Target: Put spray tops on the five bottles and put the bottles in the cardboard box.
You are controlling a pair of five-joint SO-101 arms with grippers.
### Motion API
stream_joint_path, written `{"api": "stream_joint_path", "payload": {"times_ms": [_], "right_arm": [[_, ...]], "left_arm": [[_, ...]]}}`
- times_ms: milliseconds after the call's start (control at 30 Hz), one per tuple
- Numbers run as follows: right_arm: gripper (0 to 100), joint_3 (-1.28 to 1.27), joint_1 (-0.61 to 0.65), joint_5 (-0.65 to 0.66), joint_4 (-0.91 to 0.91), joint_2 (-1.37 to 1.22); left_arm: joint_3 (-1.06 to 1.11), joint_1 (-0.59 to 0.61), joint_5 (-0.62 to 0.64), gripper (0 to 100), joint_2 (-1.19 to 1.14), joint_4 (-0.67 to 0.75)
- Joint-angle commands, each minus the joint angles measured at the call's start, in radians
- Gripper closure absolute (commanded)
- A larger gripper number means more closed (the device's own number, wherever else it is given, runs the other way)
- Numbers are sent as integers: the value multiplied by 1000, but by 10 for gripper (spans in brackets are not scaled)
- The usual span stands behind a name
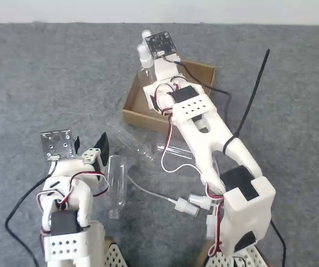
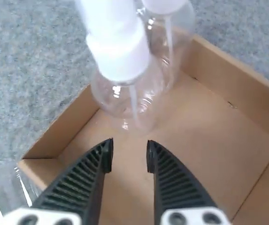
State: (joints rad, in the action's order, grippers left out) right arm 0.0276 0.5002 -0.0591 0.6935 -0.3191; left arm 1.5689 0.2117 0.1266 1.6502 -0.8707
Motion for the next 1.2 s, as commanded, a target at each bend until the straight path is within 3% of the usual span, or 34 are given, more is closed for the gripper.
{"api": "stream_joint_path", "payload": {"times_ms": [0,733,1167], "right_arm": [[943,25,-22,2,-24,76],[943,20,-19,2,-229,-134],[943,17,10,3,-223,-134]], "left_arm": [[-15,9,-11,772,9,40],[-15,9,-11,772,9,40],[-13,9,-11,772,9,40]]}}
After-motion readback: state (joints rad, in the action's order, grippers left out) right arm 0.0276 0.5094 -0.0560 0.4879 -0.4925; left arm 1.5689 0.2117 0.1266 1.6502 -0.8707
